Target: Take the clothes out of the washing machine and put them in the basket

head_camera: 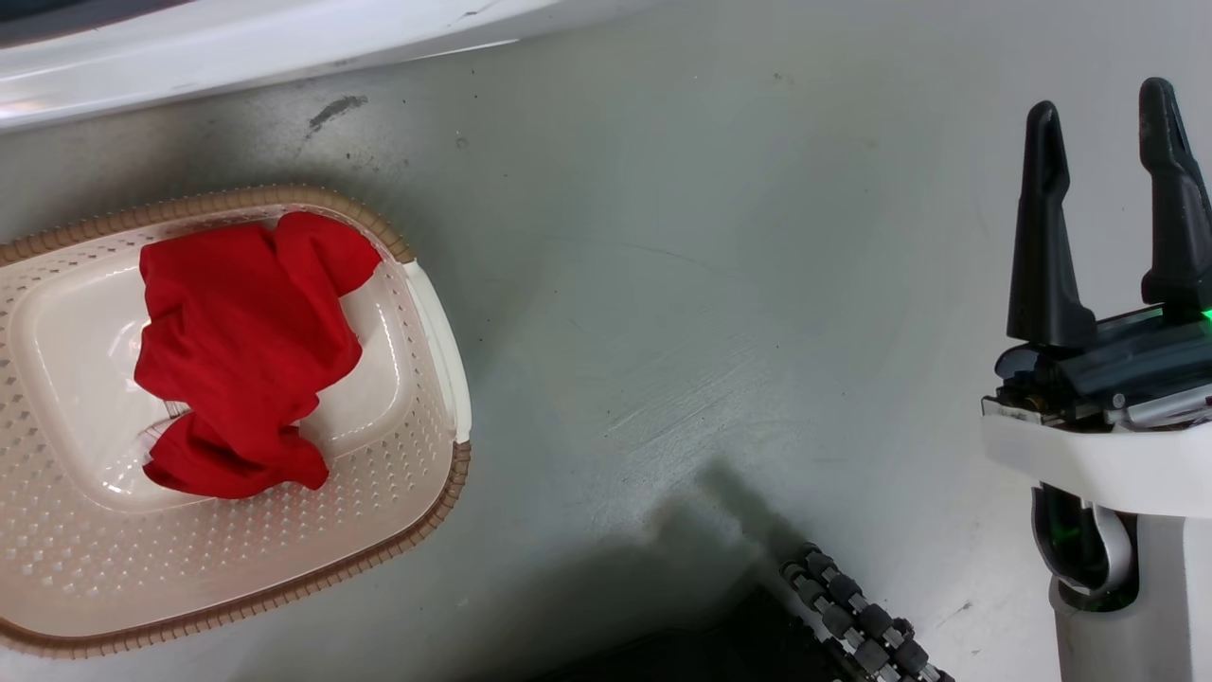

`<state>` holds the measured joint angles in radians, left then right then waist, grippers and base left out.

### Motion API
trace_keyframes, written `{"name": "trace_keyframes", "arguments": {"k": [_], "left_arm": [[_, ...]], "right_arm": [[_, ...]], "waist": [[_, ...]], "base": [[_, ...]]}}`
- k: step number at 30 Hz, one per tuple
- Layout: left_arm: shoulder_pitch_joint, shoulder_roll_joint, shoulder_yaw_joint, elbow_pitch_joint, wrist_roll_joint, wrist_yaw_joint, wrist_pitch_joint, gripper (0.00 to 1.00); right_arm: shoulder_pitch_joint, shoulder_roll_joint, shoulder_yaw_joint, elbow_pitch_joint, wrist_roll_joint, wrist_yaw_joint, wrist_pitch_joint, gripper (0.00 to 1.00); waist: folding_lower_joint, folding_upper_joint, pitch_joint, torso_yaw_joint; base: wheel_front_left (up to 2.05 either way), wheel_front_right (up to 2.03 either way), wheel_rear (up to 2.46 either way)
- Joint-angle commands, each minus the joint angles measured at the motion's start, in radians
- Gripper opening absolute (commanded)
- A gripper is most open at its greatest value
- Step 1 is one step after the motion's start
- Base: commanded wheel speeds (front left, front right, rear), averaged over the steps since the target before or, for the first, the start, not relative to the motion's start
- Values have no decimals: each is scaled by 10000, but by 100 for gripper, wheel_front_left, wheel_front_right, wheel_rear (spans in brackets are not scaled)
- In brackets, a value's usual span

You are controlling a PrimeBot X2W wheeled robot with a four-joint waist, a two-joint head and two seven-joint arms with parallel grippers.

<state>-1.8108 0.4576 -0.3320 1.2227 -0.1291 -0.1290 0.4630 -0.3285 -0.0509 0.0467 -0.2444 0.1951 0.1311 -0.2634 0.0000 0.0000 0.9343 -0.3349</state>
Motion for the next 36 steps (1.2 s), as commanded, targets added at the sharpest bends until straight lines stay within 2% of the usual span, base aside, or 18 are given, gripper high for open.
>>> {"name": "trace_keyframes", "arguments": {"k": [1, 6, 7, 8, 11, 18, 25, 36], "left_arm": [[367, 119, -57, 299, -54, 33, 9, 100], [534, 106, -155, 484, -109, 24, 141, 100], [552, 92, -168, 504, -145, 21, 189, 62], [563, 73, -185, 520, -152, 18, 194, 0], [594, 58, -258, 545, -195, 10, 197, 0], [545, 194, -487, 278, -220, -5, -728, 0], [849, -120, -721, 15, -663, 0, -1985, 0], [2287, -526, -1412, -94, -1475, -2, -3808, 0]], "right_arm": [[-103, 13, -47, -62, 57, -7, -20, 100], [-159, 13, -109, -30, 81, -7, -20, 100], [-163, 13, -103, -17, 84, -7, -20, 100], [-165, 13, -90, -11, 84, -7, -20, 100], [-172, 13, -86, 1, 83, -7, -20, 100], [-154, 12, -146, 94, -19, -7, -20, 100], [-26, 10, -60, 312, -256, -7, -20, 100], [407, 10, 26, 666, -616, -7, -20, 100]], "waist": [[0, 0, 69, 0], [0, 0, 142, 38], [0, 0, 139, 43], [0, 0, 134, 48], [0, 0, 115, 61], [0, 0, -141, 203], [0, 0, -863, 536], [0, 0, -2288, 1029]], "base": [[0, 0, 0], [0, 0, 0], [0, 0, 0], [0, 0, 0], [0, 0, 0], [0, 0, 0], [0, 0, 0], [0, 0, 0]]}}
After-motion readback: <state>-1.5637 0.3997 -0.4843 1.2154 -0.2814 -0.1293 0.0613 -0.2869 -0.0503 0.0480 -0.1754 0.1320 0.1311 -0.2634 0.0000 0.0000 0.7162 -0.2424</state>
